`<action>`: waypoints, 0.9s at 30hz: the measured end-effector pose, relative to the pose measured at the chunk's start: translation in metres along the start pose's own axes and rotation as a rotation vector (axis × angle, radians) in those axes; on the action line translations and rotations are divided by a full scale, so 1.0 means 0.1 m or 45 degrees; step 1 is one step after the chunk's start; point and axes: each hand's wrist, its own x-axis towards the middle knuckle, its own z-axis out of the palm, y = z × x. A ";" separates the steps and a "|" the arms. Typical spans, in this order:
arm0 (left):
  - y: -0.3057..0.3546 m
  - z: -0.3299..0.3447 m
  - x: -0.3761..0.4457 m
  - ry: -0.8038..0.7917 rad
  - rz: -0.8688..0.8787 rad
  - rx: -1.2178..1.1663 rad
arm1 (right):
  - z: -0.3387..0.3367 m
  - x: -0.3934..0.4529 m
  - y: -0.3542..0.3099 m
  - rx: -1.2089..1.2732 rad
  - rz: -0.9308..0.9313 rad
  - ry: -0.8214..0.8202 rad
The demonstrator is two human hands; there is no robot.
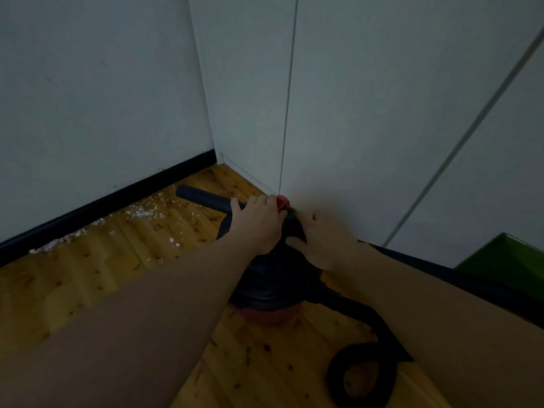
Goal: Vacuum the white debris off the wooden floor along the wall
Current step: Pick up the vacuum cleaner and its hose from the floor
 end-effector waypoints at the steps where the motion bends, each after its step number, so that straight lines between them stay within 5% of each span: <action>1: 0.01 -0.01 -0.03 0.018 0.016 0.063 | 0.03 0.01 -0.04 -0.017 -0.035 0.030; 5: -0.03 -0.09 -0.19 0.034 0.034 0.164 | 0.31 0.14 -0.08 -0.069 -0.151 0.144; 17: -0.51 -0.07 -1.20 -0.058 -0.071 0.299 | 0.49 -0.50 -0.89 -0.209 -0.338 -0.062; 27: -1.05 -0.02 -2.40 -0.008 -0.359 0.171 | 0.88 -1.20 -1.79 -0.351 -0.571 -0.057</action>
